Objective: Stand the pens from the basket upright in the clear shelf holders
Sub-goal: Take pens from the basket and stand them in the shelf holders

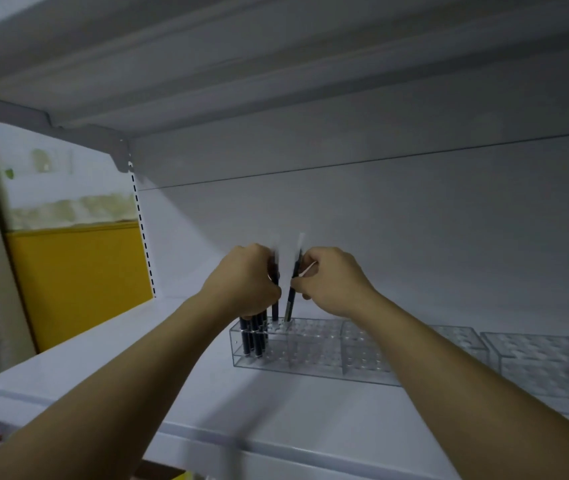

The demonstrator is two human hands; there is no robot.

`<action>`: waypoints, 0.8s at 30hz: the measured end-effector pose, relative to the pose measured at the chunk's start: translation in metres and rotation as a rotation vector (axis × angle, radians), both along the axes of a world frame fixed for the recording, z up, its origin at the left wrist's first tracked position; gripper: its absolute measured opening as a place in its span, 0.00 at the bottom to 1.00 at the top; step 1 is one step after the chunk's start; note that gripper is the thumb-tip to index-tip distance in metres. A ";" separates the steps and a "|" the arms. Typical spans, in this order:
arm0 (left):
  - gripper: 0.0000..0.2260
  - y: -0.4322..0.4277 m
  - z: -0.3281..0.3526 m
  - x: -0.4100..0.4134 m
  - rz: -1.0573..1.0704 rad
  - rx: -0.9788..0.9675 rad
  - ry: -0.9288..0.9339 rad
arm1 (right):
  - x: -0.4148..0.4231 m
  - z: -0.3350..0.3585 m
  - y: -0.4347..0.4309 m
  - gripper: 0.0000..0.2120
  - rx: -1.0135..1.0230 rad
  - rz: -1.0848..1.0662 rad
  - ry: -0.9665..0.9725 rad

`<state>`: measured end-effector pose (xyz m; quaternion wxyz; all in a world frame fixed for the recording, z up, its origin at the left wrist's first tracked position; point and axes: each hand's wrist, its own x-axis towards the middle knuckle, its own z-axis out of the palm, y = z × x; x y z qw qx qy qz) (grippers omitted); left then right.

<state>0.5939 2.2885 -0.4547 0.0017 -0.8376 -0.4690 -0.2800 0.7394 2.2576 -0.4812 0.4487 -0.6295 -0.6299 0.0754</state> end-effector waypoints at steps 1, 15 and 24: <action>0.05 0.001 0.000 0.000 0.010 -0.019 0.016 | 0.000 0.001 0.000 0.05 -0.015 0.008 -0.013; 0.15 0.006 0.001 0.005 0.065 -0.088 -0.002 | -0.006 -0.012 0.003 0.05 -0.044 0.083 -0.112; 0.21 0.012 0.002 0.013 -0.080 -0.115 0.033 | -0.009 -0.017 0.007 0.10 -0.035 0.122 -0.193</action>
